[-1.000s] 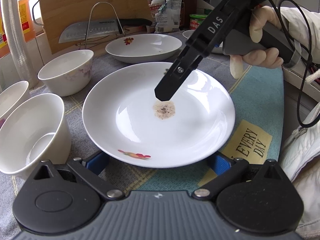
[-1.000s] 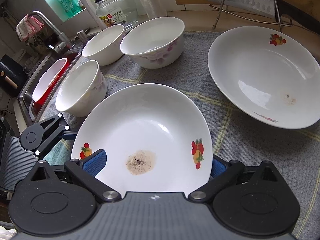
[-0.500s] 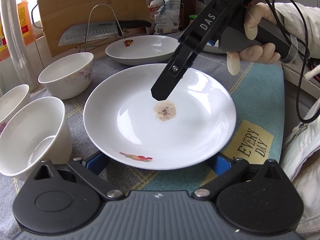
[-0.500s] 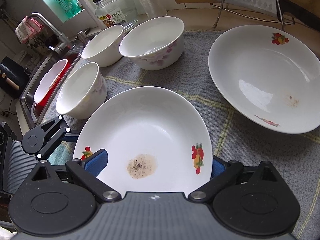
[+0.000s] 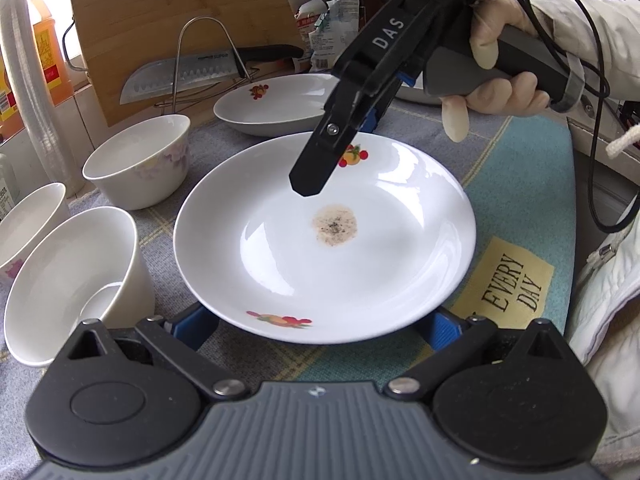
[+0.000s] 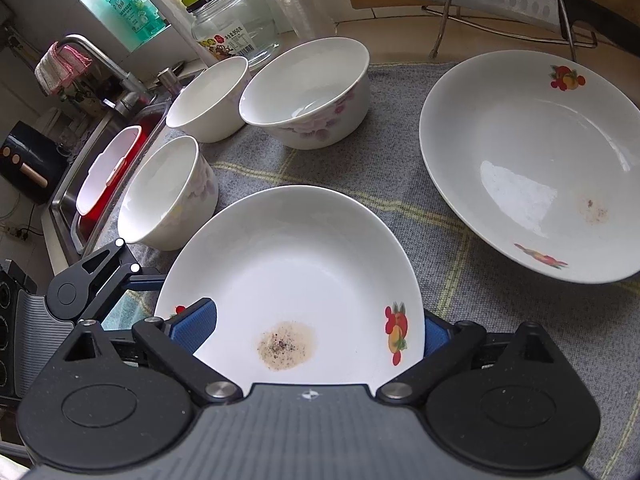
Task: Organize plates and bowls
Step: 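Lift the stained plate with the right gripper and carry it toward the placed plate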
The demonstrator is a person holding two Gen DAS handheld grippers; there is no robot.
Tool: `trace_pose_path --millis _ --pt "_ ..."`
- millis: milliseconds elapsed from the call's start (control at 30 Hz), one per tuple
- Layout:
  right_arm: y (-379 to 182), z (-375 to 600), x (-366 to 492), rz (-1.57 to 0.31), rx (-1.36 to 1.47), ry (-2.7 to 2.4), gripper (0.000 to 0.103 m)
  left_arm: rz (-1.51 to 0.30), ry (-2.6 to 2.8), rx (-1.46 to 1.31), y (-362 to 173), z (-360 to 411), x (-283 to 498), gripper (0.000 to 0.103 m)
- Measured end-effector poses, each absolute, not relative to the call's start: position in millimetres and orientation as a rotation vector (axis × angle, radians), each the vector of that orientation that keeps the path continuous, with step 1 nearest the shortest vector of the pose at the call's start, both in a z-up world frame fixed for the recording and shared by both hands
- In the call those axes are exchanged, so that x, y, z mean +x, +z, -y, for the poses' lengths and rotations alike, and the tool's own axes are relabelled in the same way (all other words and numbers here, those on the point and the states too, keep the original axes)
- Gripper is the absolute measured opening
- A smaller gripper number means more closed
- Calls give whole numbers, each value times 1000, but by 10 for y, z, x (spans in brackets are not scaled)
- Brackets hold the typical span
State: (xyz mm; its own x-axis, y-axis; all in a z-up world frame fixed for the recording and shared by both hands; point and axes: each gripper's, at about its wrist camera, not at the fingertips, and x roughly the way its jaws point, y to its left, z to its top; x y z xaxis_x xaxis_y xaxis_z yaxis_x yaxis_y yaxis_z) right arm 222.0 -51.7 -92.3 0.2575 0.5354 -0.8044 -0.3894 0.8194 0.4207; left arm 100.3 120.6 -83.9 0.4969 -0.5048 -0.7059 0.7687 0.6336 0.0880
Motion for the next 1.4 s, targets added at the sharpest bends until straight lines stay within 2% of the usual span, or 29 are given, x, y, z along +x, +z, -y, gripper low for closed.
trace_pose_path --millis 867,1400 --pt "-866 526 2244 -1177 166 643 101 -728 -798 392 -819 -1196 1038 102" --pt "-682 721 2140 -1140 162 660 102 -720 -782 405 -630 -962 963 102"
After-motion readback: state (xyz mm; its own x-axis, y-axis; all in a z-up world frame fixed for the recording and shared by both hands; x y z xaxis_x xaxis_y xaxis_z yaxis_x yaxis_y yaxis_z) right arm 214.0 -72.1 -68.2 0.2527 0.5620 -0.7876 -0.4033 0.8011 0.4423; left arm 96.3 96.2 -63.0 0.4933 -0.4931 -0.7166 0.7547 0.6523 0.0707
